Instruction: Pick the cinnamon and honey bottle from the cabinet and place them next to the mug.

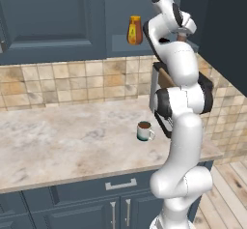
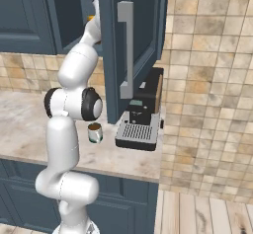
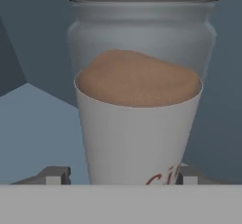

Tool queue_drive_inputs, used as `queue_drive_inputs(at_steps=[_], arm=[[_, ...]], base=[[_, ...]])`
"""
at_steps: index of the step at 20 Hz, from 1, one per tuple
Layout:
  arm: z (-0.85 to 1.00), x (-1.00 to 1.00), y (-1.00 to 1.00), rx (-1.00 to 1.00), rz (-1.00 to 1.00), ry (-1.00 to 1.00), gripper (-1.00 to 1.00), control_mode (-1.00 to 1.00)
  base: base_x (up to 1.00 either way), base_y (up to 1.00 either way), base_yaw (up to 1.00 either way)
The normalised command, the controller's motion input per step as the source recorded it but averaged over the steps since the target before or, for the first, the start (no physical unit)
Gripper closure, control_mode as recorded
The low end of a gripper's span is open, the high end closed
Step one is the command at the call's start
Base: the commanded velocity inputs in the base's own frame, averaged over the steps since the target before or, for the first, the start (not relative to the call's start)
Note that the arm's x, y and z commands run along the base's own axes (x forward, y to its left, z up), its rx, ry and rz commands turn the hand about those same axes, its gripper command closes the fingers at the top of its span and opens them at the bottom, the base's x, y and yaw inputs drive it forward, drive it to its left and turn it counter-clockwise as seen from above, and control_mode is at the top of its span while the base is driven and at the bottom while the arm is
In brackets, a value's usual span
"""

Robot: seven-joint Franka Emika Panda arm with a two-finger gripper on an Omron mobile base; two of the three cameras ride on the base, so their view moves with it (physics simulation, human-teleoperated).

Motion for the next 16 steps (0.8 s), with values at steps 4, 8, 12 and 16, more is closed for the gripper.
queue_drive_inputs(at_steps=[4,8,12,16], arm=[[0.0,0.0,0.0,0.0,0.0,0.0,1.0,-1.0],[0.0,0.0,0.0,0.0,0.0,0.0,1.0,-1.0],[0.0,-0.09,0.0,0.0,0.0,0.0,1.0,-1.0],[0.0,-0.33,0.0,0.0,0.02,0.0,1.0,-1.0]], base=[[0.0,0.0,0.0],[0.0,0.0,0.0],[0.0,0.0,0.0],[0.0,0.0,0.0]])
